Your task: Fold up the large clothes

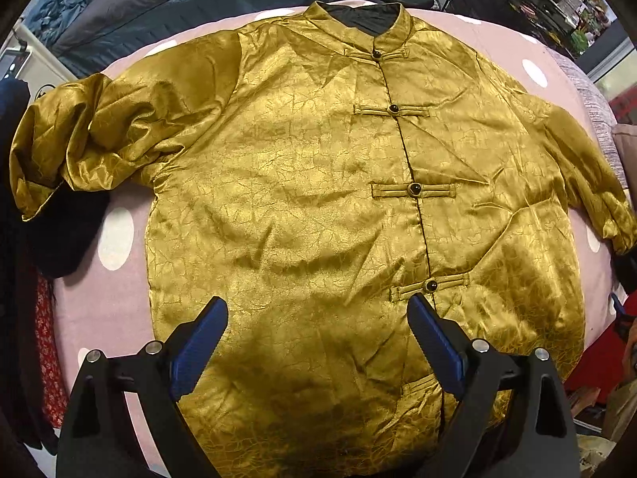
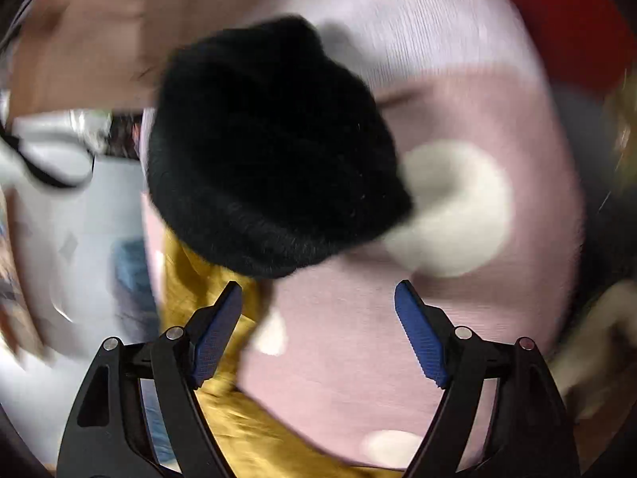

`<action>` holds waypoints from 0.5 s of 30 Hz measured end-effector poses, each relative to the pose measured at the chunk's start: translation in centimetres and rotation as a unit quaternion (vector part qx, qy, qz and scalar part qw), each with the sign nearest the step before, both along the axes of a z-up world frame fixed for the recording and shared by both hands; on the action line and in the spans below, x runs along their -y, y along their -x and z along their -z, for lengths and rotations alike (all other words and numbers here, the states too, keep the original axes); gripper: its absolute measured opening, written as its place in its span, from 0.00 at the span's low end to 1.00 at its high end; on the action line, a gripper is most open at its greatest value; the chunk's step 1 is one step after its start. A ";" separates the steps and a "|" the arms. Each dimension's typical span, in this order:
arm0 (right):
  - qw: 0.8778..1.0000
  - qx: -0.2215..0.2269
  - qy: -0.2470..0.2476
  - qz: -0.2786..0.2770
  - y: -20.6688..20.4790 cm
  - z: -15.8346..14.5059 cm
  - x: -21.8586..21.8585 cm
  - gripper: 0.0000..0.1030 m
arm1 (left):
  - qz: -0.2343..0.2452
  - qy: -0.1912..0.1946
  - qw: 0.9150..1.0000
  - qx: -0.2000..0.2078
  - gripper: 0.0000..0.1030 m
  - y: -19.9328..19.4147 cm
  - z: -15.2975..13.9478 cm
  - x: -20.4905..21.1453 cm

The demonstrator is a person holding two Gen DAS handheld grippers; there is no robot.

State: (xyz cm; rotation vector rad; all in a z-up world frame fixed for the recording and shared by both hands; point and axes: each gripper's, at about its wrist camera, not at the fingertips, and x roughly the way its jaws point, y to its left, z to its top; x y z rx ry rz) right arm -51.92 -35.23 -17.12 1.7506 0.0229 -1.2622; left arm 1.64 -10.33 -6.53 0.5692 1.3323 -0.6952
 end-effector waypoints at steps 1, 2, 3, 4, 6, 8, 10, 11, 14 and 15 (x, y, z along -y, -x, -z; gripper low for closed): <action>1.000 0.009 0.004 0.017 0.1 0.6 0.3 0.76 | -0.002 0.000 1.000 0.001 0.87 -0.1 0.0 -0.1; 0.999 0.010 0.010 0.036 0.5 0.9 0.7 0.76 | -0.005 0.000 1.000 0.002 0.87 -0.2 -0.1 -0.2; 0.999 0.005 0.017 0.046 0.7 0.9 1.0 0.76 | -0.009 0.001 1.000 0.002 0.87 -0.4 -0.1 -0.4; 0.998 -0.002 0.024 0.054 0.9 0.8 1.4 0.76 | -0.013 0.001 1.000 0.002 0.87 -0.5 0.0 -0.5; 0.998 -0.020 0.028 0.052 0.6 0.2 2.2 0.54 | -0.019 0.002 1.000 -0.001 0.87 -0.7 0.0 -0.8; 0.998 -0.041 0.047 0.018 -0.2 -1.0 3.2 0.31 | -0.026 0.002 1.000 -0.006 0.87 -0.9 0.3 -1.1; 0.996 -0.070 0.062 -0.005 -1.0 -2.5 3.8 0.24 | -0.030 0.001 0.999 -0.010 0.87 -0.9 0.6 -1.2; 0.994 -0.083 0.071 -0.023 -1.7 -3.7 4.0 0.23 | -0.031 0.002 0.999 -0.013 0.87 -0.9 0.8 -1.3; 0.987 -0.125 0.079 -0.070 -3.9 -6.9 4.4 0.21 | -0.031 0.003 0.999 -0.018 0.87 -0.9 1.1 -1.2; 0.979 -0.152 0.090 -0.098 -5.5 -8.4 4.7 0.20 | -0.030 0.004 0.999 -0.020 0.87 -0.9 1.2 -1.2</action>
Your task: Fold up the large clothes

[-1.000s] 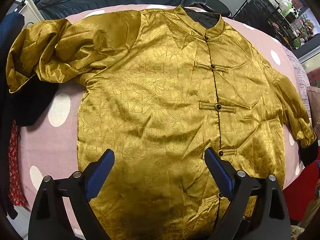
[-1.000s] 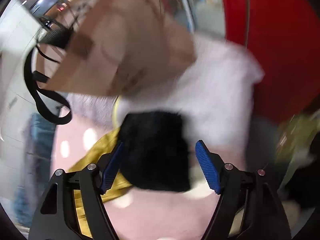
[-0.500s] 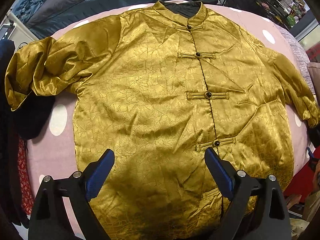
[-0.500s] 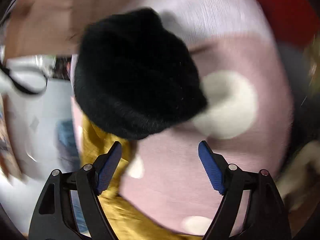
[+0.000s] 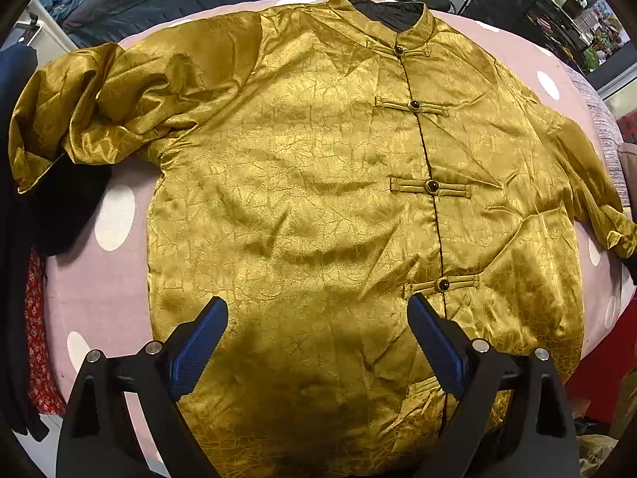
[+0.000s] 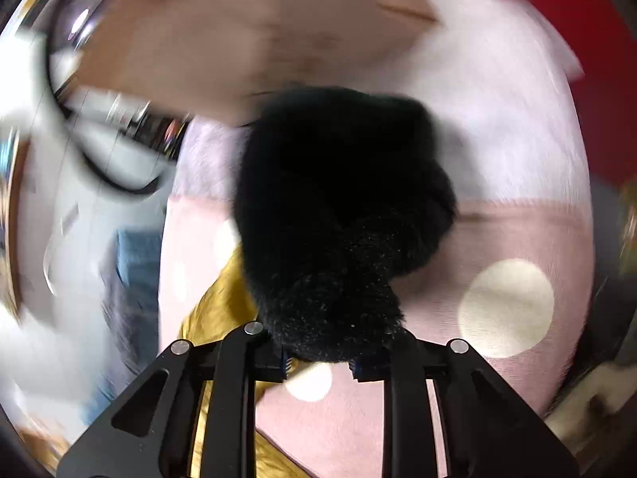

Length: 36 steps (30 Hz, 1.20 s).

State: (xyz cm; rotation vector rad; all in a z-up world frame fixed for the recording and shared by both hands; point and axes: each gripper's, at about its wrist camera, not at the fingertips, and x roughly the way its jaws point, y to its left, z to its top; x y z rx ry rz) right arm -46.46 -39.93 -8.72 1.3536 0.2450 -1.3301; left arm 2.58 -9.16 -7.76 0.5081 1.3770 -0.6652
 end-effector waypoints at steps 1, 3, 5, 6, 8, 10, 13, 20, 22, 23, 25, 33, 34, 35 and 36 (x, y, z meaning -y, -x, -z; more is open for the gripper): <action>0.999 -0.027 0.010 -0.028 -1.6 -1.5 0.1 0.20 | 0.000 0.001 1.000 -0.001 0.87 0.0 0.0 0.0; 0.992 -0.078 0.035 -0.088 -5.5 -4.4 0.3 0.20 | 0.001 0.005 1.000 -0.003 0.87 0.0 0.1 0.2; 0.981 -0.112 0.065 -0.146 -9.7 -7.1 0.1 0.19 | 0.000 0.010 1.000 -0.003 0.87 -0.2 0.0 0.2; 0.974 -0.121 0.081 -0.173 -12.1 -8.4 -0.1 0.19 | -0.001 0.013 1.000 -0.004 0.87 -0.2 -0.1 0.2; 0.961 -0.128 0.104 -0.223 -16.3 -10.3 -0.1 0.19 | -0.004 0.018 1.000 -0.005 0.87 -0.4 -0.2 0.1; 0.945 -0.129 0.125 -0.274 -20.8 -11.7 0.0 0.19 | -0.011 0.022 1.000 -0.005 0.87 -0.8 -0.3 -0.3; 0.913 -0.125 0.146 -0.361 -28.7 -13.7 -0.9 0.19 | -0.027 0.026 0.999 -0.005 0.87 -1.5 -0.3 -1.3; 0.828 -0.138 0.151 -0.522 -44.5 -13.8 -6.8 0.18 | -0.079 0.028 0.996 0.012 0.87 -3.5 -0.4 -4.9; 0.802 -0.144 0.148 -0.560 -47.9 -12.6 -9.0 0.18 | -0.095 0.028 0.995 0.011 0.87 -4.1 -0.1 -6.2; 0.790 -0.150 0.147 -0.575 -48.7 -11.6 -10.3 0.18 | -0.104 0.027 0.994 0.011 0.87 -4.4 0.1 -6.9; 0.759 -0.179 0.150 -0.608 -51.0 -9.8 -13.4 0.18 | -0.120 0.025 0.992 0.008 0.87 -4.9 0.4 -8.1; 0.688 -0.246 0.093 -0.676 -55.5 -0.5 -20.6 0.38 | -0.168 0.024 0.986 -0.005 0.87 -6.4 1.6 -11.3; 0.682 -0.246 0.087 -0.684 -55.2 0.1 -21.1 0.53 | -0.168 0.024 0.985 -0.005 0.87 -6.5 1.7 -11.4; 0.674 -0.246 0.077 -0.692 -55.1 0.9 -21.7 0.61 | -0.169 0.023 0.985 -0.006 0.87 -6.6 1.8 -11.4; 0.671 -0.246 0.069 -0.696 -55.2 1.6 -22.2 0.69 | -0.168 0.023 0.985 -0.008 0.87 -6.7 1.9 -11.3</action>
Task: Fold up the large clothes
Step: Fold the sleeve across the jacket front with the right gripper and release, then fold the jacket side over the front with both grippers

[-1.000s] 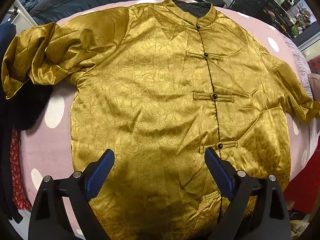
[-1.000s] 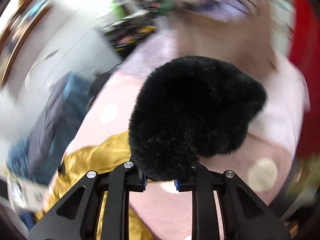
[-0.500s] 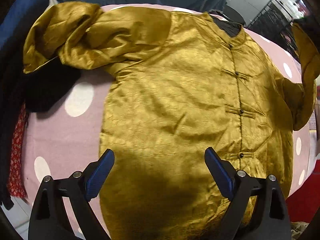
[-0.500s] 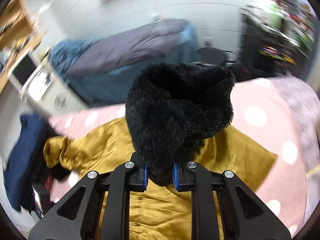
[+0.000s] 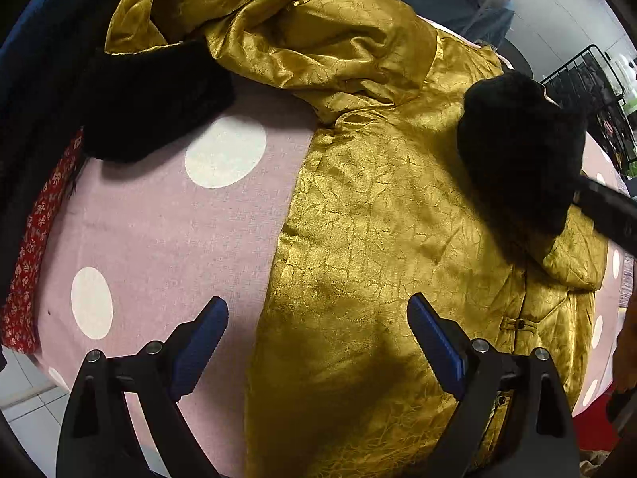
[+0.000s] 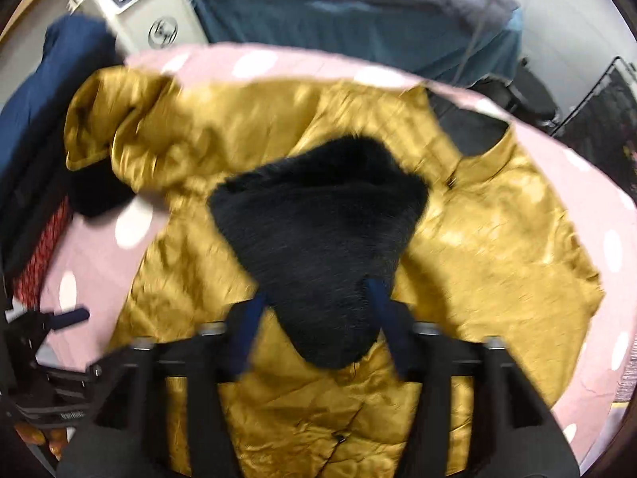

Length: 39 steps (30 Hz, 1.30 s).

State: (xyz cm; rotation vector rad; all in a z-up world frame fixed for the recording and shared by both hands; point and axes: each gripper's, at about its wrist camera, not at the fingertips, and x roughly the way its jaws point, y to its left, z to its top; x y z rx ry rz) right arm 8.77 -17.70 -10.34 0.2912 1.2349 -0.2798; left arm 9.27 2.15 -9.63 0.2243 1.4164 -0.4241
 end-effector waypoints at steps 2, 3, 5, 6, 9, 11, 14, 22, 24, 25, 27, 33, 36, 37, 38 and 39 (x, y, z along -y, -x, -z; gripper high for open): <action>1.000 0.003 -0.023 -0.002 0.8 0.6 -0.4 0.70 | 0.003 0.001 1.000 -0.001 0.87 -0.1 0.2 0.2; 0.999 0.003 -0.035 -0.003 1.4 0.7 -0.4 0.74 | 0.005 0.002 1.000 -0.002 0.87 -0.2 0.3 0.5; 0.999 -0.004 -0.038 0.000 2.3 1.0 -0.2 0.77 | 0.010 0.001 1.000 -0.003 0.87 0.0 0.4 1.2; 0.999 -0.007 -0.040 0.002 2.9 1.0 0.1 0.77 | 0.014 0.001 1.000 -0.004 0.87 0.0 0.5 1.6; 0.998 -0.013 -0.065 0.022 4.5 1.6 1.1 0.77 | 0.032 0.001 0.999 -0.002 0.87 0.1 0.5 2.9; 0.995 -0.008 -0.090 0.039 6.1 1.5 2.1 0.77 | 0.043 0.001 0.999 0.001 0.87 0.0 0.4 3.5; 0.993 -0.002 -0.098 0.068 8.6 1.4 3.8 0.77 | 0.056 0.000 0.998 0.006 0.87 -0.3 0.2 4.5; 0.968 0.000 -0.068 0.241 15.0 2.0 12.9 0.77 | 0.057 0.033 0.998 -0.005 0.87 -2.6 -1.4 6.0; 0.955 0.007 -0.059 0.290 16.9 1.9 15.3 0.77 | 0.048 0.053 0.997 -0.006 0.87 -3.7 -2.2 6.0; 0.949 0.007 -0.056 0.311 17.6 2.1 16.2 0.77 | 0.040 0.065 0.997 -0.009 0.87 -4.4 -2.5 5.8; 0.938 0.002 -0.060 0.343 19.2 2.7 17.9 0.77 | 0.019 0.084 0.996 -0.025 0.87 -5.8 -2.5 5.7; 0.922 -0.015 -0.097 0.375 21.5 5.5 19.9 0.77 | 0.011 0.106 0.992 -0.069 0.87 -7.9 -1.2 8.0; 0.922 -0.015 -0.094 0.375 21.8 6.2 20.3 0.77 | 0.036 0.111 0.989 -0.093 0.87 -6.9 0.2 11.5; 0.922 -0.017 -0.094 0.376 21.8 6.3 20.3 0.77 | 0.047 0.111 0.988 -0.094 0.87 -6.5 0.7 12.4; 0.921 -0.018 -0.096 0.376 21.8 6.4 20.3 0.77 | 0.062 0.110 0.988 -0.093 0.87 -5.9 1.1 13.6; 0.921 -0.018 -0.097 0.377 21.8 6.4 20.4 0.77 | 0.079 0.103 0.988 -0.086 0.87 -5.3 1.6 14.9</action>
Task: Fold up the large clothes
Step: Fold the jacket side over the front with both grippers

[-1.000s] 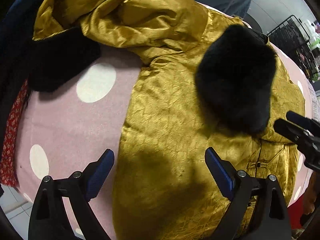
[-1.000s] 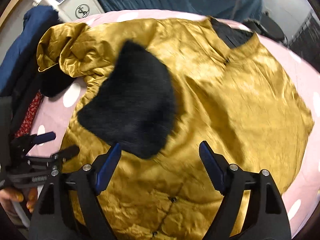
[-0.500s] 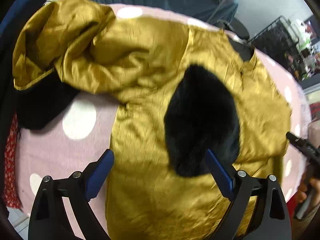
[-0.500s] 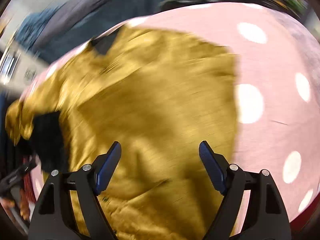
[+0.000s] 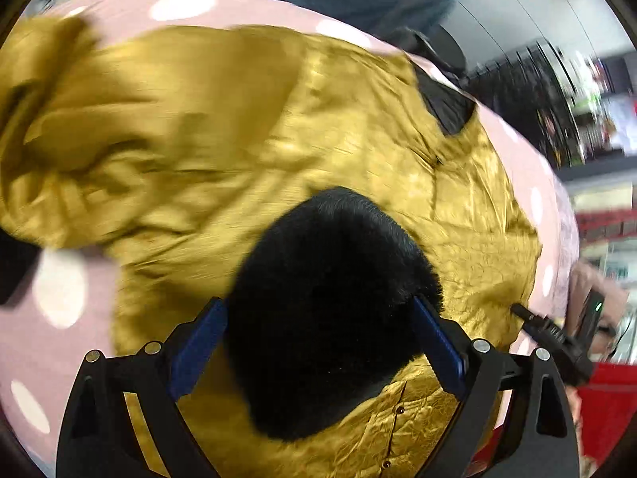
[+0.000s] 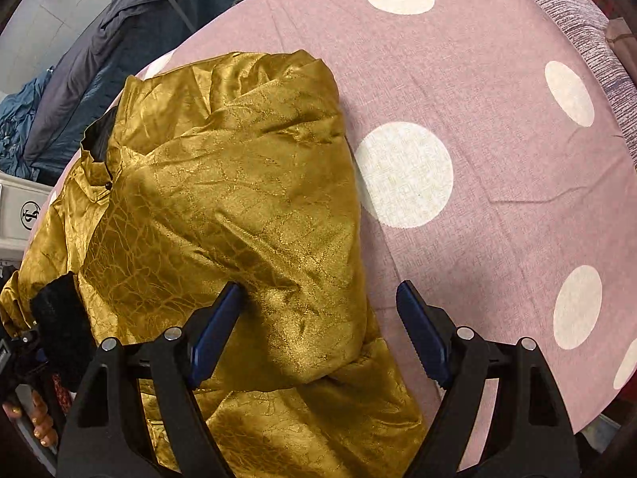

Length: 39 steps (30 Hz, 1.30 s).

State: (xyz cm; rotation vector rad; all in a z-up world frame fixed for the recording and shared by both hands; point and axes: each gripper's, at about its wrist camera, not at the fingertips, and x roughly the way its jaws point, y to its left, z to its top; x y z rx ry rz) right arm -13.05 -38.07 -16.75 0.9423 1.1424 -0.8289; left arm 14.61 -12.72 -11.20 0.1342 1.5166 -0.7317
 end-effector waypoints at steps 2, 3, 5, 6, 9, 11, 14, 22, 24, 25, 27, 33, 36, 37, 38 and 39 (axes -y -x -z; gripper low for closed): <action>1.000 0.000 0.002 -0.001 -0.1 -0.1 0.0 0.77 | 0.027 -0.027 0.999 0.020 0.64 0.9 0.6 1.2; 1.000 -0.003 0.006 -0.005 -0.2 -0.3 0.0 0.77 | 0.047 -0.055 0.997 0.033 0.39 1.4 1.1 2.2; 1.000 -0.006 0.019 -0.011 -0.7 -0.8 -0.3 0.77 | 0.072 -0.078 0.992 0.070 0.22 1.8 0.6 3.0; 0.999 -0.008 0.033 -0.018 -0.8 -1.4 -0.4 0.77 | 0.079 -0.079 0.989 0.096 0.15 1.8 -0.1 3.2; 0.996 -0.014 0.074 -0.046 -1.7 -3.0 -1.0 0.77 | 0.077 -0.092 0.983 0.140 0.08 0.8 -1.8 2.8; 0.993 -0.010 0.093 -0.069 -2.5 -3.8 -1.6 0.77 | 0.056 -0.092 0.982 0.153 0.08 -0.3 -2.3 2.2; 0.986 -0.015 0.110 -0.122 -5.0 -3.9 -2.8 0.77 | 0.045 -0.110 0.985 0.126 0.08 -1.5 -1.4 1.6; 0.961 -0.107 0.103 -0.234 -10.5 0.9 -6.0 0.78 | -0.024 -0.073 0.977 0.199 0.78 1.5 -5.4 -0.7; 0.961 -0.118 0.097 -0.232 -10.9 1.9 -5.9 0.82 | -0.005 -0.042 0.978 0.203 0.78 3.4 -6.2 -0.2; 0.961 -0.120 0.092 -0.232 -10.9 2.2 -5.8 0.83 | 0.015 -0.033 0.979 0.202 0.78 4.2 -6.3 0.4; 0.960 -0.130 0.087 -0.232 -11.3 2.9 -5.7 0.83 | 0.084 -0.041 0.974 0.208 0.78 6.3 -5.5 2.5; 0.955 -0.151 0.086 -0.240 -12.1 4.3 -5.6 0.93 | 0.144 -0.145 0.962 0.180 0.77 7.6 1.4 4.8; 0.959 -0.146 0.080 -0.228 -11.7 4.9 -5.3 0.95 | 0.129 -0.171 0.967 0.142 0.83 6.3 4.1 4.3; 0.960 -0.145 0.080 -0.228 -11.7 5.1 -5.3 0.95 | 0.120 -0.170 0.969 0.131 0.85 5.9 4.5 4.0; 0.959 -0.146 0.081 -0.229 -11.8 5.1 -5.4 0.95 | 0.117 -0.172 0.970 0.129 0.91 5.7 4.8 3.9; 0.959 -0.148 0.082 -0.229 -11.9 5.1 -5.5 0.95 | 0.117 -0.179 0.968 0.130 0.95 5.6 4.9 3.9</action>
